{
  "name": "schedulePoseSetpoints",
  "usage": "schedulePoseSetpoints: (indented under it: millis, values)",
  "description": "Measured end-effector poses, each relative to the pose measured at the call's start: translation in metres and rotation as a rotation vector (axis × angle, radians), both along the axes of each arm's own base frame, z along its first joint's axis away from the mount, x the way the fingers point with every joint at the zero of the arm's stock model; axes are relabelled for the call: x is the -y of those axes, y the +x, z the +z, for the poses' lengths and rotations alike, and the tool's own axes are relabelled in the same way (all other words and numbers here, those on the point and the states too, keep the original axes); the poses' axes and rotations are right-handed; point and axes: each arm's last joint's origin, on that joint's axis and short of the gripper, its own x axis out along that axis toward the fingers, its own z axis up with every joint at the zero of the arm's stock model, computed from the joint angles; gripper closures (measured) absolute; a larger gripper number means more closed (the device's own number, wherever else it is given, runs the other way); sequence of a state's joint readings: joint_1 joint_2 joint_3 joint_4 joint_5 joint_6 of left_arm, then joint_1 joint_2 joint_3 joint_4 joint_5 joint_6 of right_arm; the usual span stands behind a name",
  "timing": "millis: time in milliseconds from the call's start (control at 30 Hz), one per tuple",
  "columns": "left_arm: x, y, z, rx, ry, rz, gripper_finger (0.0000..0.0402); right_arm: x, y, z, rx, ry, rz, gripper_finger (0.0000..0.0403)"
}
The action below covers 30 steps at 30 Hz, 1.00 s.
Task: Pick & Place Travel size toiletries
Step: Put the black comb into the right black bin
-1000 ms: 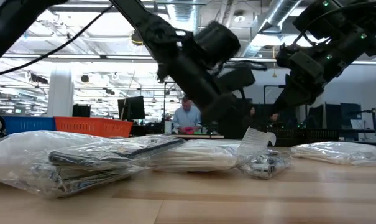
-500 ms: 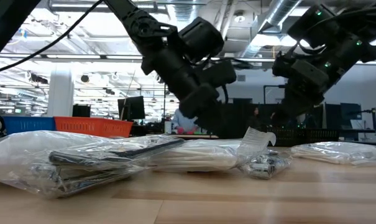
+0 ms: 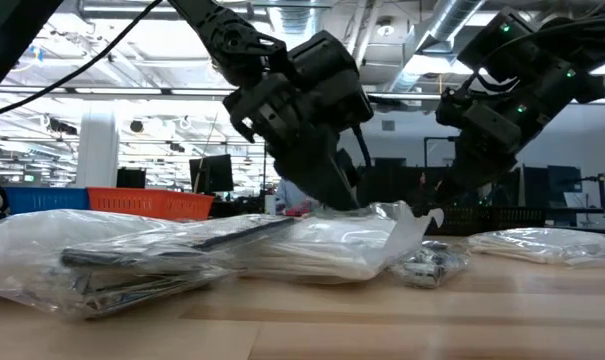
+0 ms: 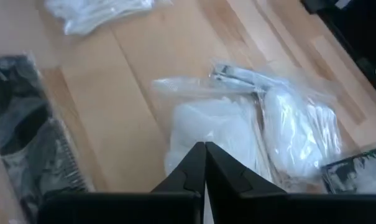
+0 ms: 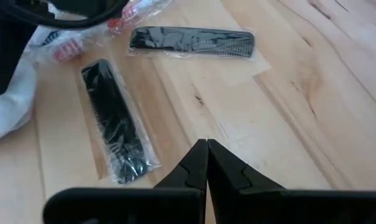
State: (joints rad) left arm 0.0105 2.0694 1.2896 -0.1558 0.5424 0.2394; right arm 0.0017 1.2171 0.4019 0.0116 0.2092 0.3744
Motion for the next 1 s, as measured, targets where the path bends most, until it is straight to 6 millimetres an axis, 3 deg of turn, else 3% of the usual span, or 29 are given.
schedulePoseSetpoints:
  millis: [200,633,800,1000]
  values:
    - [-0.007,0.000,0.017,0.069,0.205,0.190,0.0401,-0.001,0.000,0.000,0.005,0.000,0.006,0.0403]
    - [-0.026,-0.010,-0.004,0.010,0.226,0.268,0.0401,-0.014,0.003,0.003,0.042,-0.002,0.097,0.0397]
    - [-0.025,-0.009,-0.003,0.016,0.225,0.266,0.0401,-0.026,0.006,0.007,0.091,-0.012,0.195,0.0340]
    - [-0.025,-0.009,-0.003,0.016,0.229,0.269,0.0401,-0.037,0.008,0.011,0.141,-0.037,0.270,0.0216]
